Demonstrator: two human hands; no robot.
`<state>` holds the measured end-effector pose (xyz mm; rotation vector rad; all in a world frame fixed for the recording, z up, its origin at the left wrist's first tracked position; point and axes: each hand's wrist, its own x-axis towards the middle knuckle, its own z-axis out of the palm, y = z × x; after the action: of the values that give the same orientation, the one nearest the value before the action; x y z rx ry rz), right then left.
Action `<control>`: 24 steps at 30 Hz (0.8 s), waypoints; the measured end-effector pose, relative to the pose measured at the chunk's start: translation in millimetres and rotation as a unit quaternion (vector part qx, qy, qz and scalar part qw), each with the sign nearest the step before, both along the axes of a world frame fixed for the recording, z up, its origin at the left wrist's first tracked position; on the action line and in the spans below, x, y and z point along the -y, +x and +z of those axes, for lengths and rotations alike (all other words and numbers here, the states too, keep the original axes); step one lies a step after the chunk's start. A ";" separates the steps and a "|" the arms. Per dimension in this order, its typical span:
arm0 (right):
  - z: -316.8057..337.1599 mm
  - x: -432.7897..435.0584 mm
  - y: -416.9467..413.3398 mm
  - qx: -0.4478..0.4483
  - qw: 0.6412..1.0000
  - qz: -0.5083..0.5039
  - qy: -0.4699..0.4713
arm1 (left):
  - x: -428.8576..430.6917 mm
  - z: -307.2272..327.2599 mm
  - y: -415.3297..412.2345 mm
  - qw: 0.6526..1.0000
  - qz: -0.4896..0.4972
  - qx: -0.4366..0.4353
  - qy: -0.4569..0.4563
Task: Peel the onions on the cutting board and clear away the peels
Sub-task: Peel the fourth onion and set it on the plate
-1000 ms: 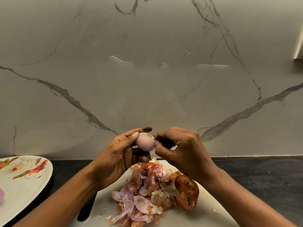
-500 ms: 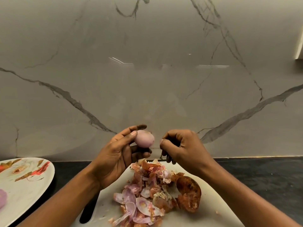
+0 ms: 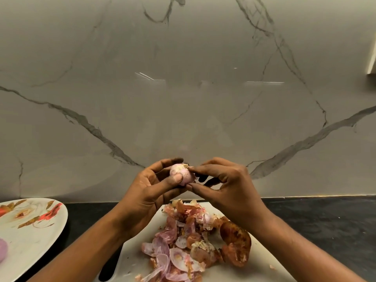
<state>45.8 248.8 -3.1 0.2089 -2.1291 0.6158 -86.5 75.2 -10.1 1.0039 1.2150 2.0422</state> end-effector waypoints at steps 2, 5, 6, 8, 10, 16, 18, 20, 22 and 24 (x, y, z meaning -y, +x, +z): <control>0.5 -0.4 0.2 -0.001 1.000 0.004 0.005 | 0.6 -0.4 0.0 1.000 0.011 -0.021 -0.011; 3.2 -2.8 2.3 0.010 1.000 0.013 0.019 | 1.9 0.2 -1.4 0.999 0.022 -0.044 -0.018; 4.2 -3.7 2.9 0.014 0.999 0.015 0.026 | 2.5 0.5 -2.0 0.998 0.027 -0.048 -0.020; 4.6 -5.3 3.6 0.021 0.999 0.019 0.043 | 2.4 -0.2 -3.0 0.998 0.030 -0.057 -0.024; 4.1 -6.9 3.9 0.024 0.998 0.018 0.061 | 1.7 -1.0 -2.9 0.997 0.036 -0.066 -0.032; 4.0 -6.4 4.1 0.016 0.993 0.017 0.117 | 2.4 -1.0 -3.0 0.997 0.025 -0.055 -0.040; 3.3 -7.0 3.1 0.007 0.993 0.004 0.119 | 2.6 -0.3 -1.4 0.998 0.012 -0.040 -0.040; 3.3 -8.7 2.1 -0.011 0.995 -0.022 0.099 | 3.0 0.6 0.6 0.999 -0.008 -0.023 -0.034; 4.7 -9.9 1.9 -0.025 0.997 -0.036 0.064 | 3.4 2.2 0.9 0.999 -0.026 -0.008 -0.024; 5.8 -9.3 2.2 -0.017 0.999 -0.036 0.017 | 4.3 4.5 -0.5 0.999 -0.035 0.007 -0.014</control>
<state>48.1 258.2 2.7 0.1589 -2.1063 0.5311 -87.1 70.9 -5.6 1.0032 1.1806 1.9706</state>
